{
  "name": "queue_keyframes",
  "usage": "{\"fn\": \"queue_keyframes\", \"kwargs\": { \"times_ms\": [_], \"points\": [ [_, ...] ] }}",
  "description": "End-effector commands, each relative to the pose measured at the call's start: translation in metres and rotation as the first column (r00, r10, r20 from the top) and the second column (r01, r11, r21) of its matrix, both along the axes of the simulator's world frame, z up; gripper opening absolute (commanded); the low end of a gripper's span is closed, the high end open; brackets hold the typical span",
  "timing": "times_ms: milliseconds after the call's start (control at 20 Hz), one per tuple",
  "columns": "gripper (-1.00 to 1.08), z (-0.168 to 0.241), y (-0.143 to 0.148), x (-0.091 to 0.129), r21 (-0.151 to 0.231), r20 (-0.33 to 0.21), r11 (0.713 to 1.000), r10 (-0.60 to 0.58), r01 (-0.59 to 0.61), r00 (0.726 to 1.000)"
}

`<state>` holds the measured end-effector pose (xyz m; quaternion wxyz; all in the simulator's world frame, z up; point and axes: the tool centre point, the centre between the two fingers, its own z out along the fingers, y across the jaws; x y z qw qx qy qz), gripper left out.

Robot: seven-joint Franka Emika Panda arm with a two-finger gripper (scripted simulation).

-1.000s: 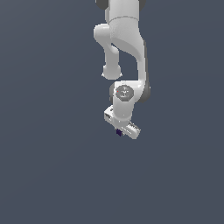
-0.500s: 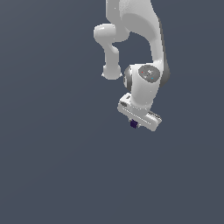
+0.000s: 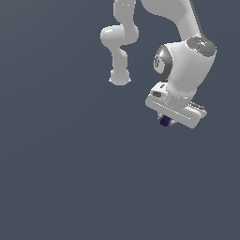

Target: Pick up the object and move it to a goal position.

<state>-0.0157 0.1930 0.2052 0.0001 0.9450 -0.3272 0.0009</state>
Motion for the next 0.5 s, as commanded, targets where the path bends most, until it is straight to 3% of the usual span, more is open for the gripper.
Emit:
{"fn": "queue_keyframes", "kwargs": {
  "times_ms": [0, 450],
  "points": [
    [-1.00, 0.014, 0.013, 0.000, -0.001, -0.001, 1.000, -0.002, 0.002, 1.000],
    [-1.00, 0.034, 0.032, 0.001, 0.000, -0.001, 1.000, -0.001, 0.001, 1.000]
  ]
}}
